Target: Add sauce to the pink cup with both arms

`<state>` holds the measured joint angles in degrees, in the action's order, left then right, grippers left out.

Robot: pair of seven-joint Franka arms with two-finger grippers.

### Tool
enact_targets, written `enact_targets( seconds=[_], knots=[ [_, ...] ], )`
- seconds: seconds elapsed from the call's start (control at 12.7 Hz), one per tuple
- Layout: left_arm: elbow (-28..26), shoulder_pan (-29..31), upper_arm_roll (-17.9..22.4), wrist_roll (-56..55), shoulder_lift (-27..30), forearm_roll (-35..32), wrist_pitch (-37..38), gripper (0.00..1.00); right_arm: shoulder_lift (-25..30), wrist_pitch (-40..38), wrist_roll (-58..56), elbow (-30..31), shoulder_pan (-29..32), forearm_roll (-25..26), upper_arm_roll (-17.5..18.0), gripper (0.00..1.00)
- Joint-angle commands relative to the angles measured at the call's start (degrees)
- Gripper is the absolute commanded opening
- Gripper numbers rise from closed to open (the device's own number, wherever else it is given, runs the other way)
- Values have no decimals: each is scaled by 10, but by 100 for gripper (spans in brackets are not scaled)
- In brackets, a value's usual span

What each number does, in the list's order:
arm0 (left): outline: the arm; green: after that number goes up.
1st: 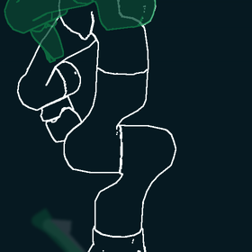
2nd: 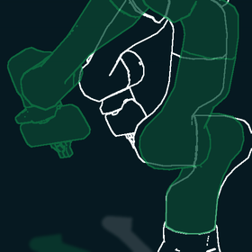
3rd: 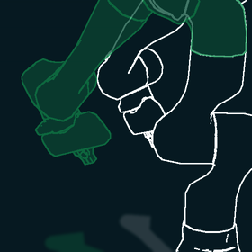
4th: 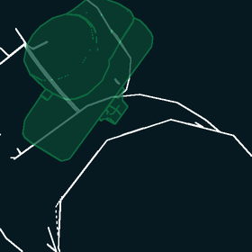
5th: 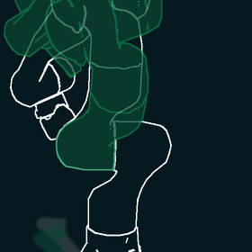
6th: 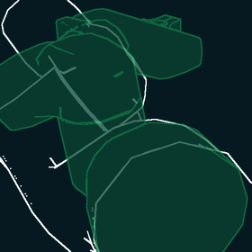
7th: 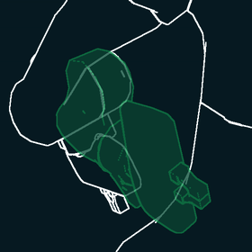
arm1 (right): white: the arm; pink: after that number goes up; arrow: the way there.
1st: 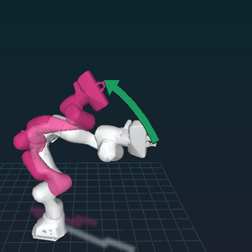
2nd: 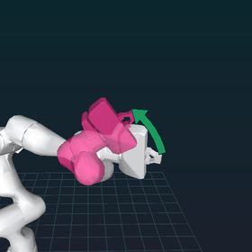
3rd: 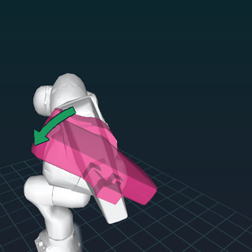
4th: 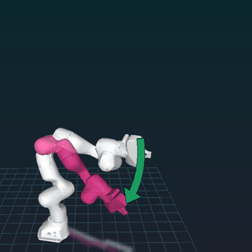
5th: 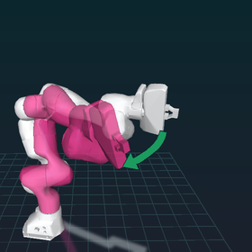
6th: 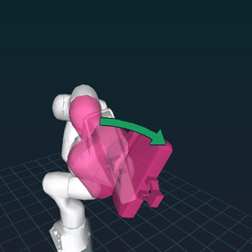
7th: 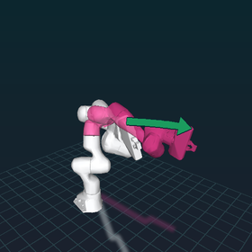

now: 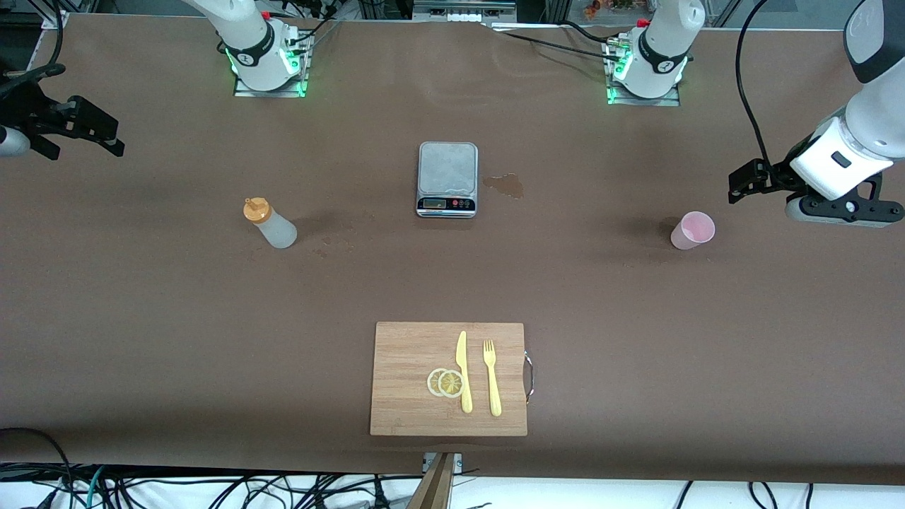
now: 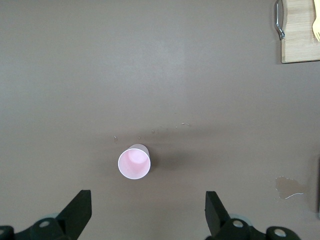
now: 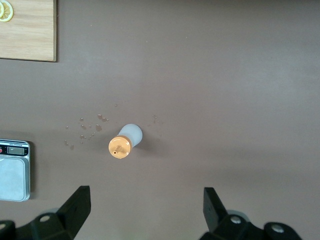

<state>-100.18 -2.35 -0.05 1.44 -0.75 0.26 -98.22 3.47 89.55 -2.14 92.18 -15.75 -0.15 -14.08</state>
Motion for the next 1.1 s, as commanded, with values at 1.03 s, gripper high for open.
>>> enact_targets(
  seconds=[1.03],
  knots=[
    [17,1,5,9,-9,6,15,100,-10,-2,10,-9,0,-7,5,100]
  ],
)
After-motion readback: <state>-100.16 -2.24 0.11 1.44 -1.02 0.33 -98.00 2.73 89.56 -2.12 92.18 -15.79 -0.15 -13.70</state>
